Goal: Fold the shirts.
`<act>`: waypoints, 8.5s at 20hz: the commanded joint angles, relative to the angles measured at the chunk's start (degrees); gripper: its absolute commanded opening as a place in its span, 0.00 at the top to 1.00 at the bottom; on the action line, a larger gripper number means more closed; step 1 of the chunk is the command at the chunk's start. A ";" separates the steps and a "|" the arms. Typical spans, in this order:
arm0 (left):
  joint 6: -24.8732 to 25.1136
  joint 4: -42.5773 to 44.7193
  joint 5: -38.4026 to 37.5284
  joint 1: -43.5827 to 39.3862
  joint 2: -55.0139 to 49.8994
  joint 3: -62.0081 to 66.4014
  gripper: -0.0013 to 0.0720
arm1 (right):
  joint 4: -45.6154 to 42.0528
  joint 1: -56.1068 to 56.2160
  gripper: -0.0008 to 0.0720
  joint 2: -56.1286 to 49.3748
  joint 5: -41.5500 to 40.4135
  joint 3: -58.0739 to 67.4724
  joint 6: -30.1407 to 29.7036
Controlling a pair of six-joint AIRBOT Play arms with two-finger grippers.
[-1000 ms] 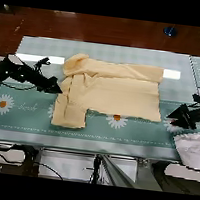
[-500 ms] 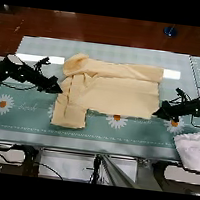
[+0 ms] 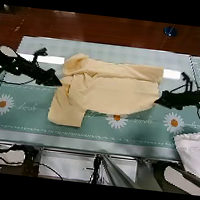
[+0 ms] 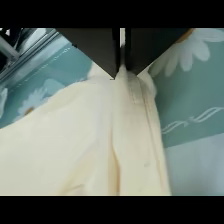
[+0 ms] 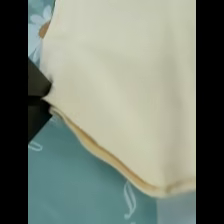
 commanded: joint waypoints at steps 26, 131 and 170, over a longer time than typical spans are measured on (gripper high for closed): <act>-28.72 17.73 -15.04 0.79 49.59 45.29 0.95 | -23.67 0.28 0.97 24.70 39.47 69.64 15.17; -19.12 16.59 5.14 -3.91 -19.34 27.82 0.41 | -28.44 4.52 0.46 -30.67 11.37 44.48 10.60; 2.45 0.39 10.78 2.99 -0.85 -22.77 0.26 | -9.60 -19.54 0.45 -11.50 16.33 18.27 3.30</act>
